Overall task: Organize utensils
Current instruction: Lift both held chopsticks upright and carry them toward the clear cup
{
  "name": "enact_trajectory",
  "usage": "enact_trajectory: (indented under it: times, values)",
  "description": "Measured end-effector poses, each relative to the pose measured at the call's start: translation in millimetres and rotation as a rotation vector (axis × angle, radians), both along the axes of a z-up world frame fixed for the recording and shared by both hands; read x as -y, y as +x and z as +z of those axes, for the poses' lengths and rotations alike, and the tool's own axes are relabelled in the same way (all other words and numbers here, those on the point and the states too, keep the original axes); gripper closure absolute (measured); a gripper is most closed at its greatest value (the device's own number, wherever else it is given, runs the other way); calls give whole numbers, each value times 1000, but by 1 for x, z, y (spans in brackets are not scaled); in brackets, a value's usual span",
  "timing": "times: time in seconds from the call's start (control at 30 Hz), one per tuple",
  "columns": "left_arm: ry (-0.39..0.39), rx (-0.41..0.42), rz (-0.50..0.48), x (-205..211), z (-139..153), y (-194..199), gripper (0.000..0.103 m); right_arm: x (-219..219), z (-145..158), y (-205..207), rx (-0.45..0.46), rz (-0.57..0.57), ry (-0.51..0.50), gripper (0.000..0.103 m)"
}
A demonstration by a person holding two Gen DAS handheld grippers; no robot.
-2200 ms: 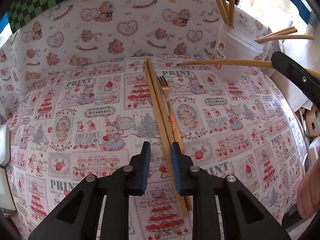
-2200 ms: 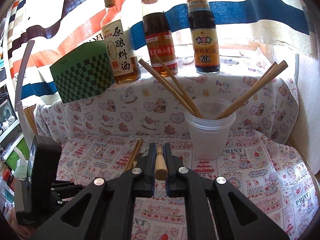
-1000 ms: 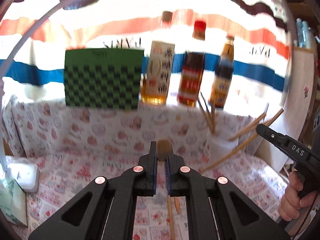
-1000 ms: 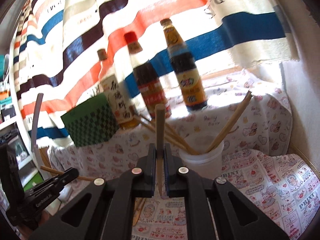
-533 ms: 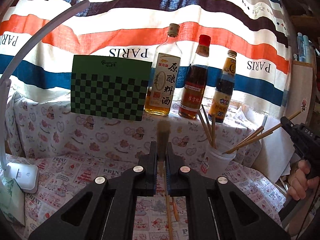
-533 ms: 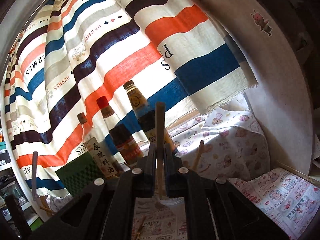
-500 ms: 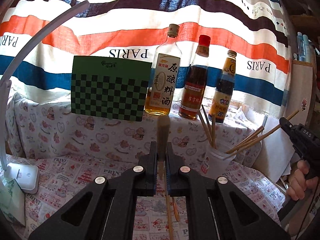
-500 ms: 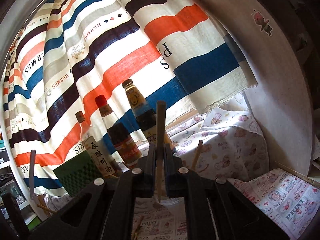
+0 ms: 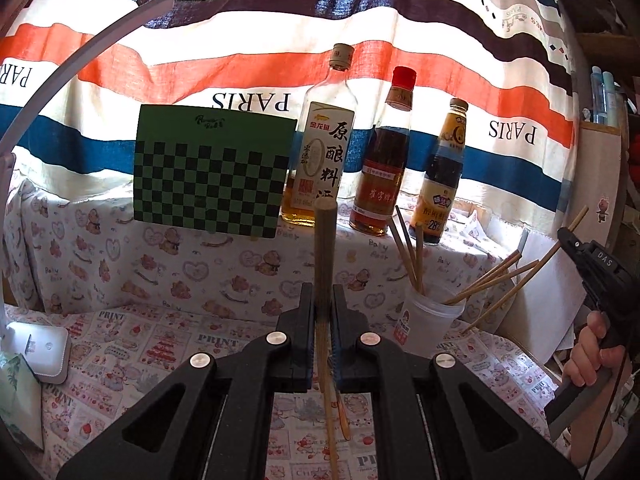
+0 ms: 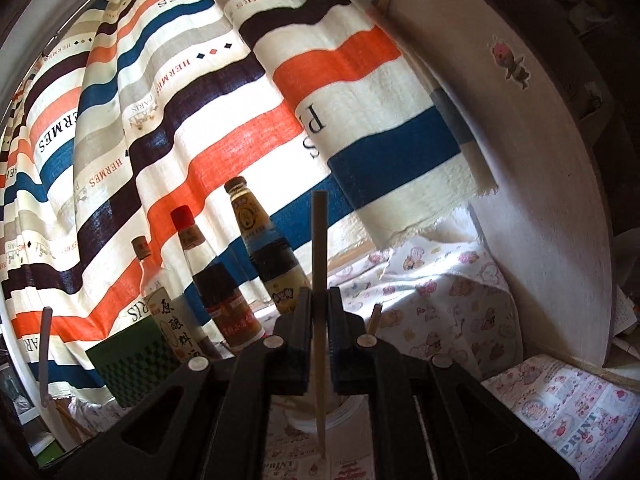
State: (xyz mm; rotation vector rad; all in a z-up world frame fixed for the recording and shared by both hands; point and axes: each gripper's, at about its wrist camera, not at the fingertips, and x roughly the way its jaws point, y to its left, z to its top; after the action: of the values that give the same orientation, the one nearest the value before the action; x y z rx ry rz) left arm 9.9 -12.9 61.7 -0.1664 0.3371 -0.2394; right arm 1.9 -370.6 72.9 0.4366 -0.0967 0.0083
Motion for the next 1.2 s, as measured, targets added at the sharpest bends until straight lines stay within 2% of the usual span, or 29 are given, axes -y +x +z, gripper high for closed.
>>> enact_trajectory:
  times: [0.2,0.27,0.37,0.53,0.73,0.97,1.0,1.07,1.13,1.2]
  values:
    - [-28,-15,8,-7,-2,4,97,-33,29,-2,119,-28,-145,97]
    - [-32,-15,10,-8,-2,4,97,-49,30,2,122,-28,-194,97]
    - [-33,-17,11,-8,-2,5,97,-68,16,17,80,-24,-261,97]
    - [-42,-12,4,-9,-1,3,97,-84,-12,49,-55,19,-342,97]
    - [-40,14,-5,-8,4,-4,97,-85,-30,79,-221,70,-334,97]
    - [-22,23,-9,-2,4,-6,97,-66,-42,89,-355,49,-205,96]
    - [-15,21,-11,0,4,-6,97,-63,-44,90,-387,31,-169,95]
    - [-8,21,-8,3,3,-7,97,-56,-48,93,-428,79,-98,94]
    - [3,33,-3,9,3,-10,97,-54,-51,95,-447,108,-68,85]
    - [23,61,-10,15,5,-14,97,-52,-52,94,-448,114,-54,82]
